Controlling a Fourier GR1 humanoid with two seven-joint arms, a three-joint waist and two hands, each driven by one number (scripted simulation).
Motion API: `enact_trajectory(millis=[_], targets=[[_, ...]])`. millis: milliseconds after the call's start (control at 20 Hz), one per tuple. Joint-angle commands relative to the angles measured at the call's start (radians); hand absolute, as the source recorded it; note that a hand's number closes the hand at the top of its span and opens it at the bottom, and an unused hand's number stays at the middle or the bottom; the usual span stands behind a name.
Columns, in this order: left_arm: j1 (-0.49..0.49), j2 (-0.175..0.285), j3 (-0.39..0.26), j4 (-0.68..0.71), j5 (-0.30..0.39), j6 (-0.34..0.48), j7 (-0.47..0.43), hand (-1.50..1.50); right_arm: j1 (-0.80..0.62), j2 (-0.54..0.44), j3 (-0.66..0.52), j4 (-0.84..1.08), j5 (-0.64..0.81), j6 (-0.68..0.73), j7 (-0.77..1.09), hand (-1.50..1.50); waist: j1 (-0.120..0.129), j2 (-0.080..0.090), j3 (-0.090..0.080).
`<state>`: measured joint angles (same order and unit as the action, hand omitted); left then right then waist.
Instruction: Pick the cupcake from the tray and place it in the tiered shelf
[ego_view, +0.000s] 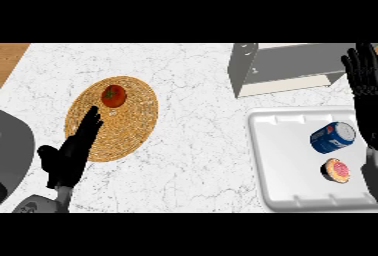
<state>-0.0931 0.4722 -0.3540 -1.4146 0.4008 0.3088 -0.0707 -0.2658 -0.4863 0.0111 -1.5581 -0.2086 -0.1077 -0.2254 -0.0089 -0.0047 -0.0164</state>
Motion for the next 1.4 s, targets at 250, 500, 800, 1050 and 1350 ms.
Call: enact_trajectory(millis=[250,500,800,1050,1350], targets=[[0.132,0.045,0.113,0.09,0.106,0.026,0.115,0.0,0.341,-0.143,-0.38,0.055,-0.004,-0.2,0.051,1.5,-0.116,-0.012,0.017],[0.113,0.0,0.082,0.103,0.138,-0.017,0.158,0.0,0.571,-0.076,-0.45,0.207,-0.041,-0.235,0.168,-1.5,-0.081,-0.001,0.016],[0.096,-0.003,0.073,0.06,0.114,-0.043,0.197,0.0,0.82,-0.059,-0.501,0.004,-0.105,-0.013,0.045,-1.5,-0.014,0.001,0.016],[0.047,-0.03,0.055,0.06,0.085,-0.004,0.255,0.0,0.97,-0.117,-0.526,-0.204,-0.153,0.121,0.176,-1.5,-0.017,0.002,0.015],[0.049,-0.003,0.081,0.051,0.088,-0.043,0.269,0.0,1.0,-0.191,-0.509,-0.487,-0.111,0.084,0.486,-1.5,0.005,0.005,0.014]])
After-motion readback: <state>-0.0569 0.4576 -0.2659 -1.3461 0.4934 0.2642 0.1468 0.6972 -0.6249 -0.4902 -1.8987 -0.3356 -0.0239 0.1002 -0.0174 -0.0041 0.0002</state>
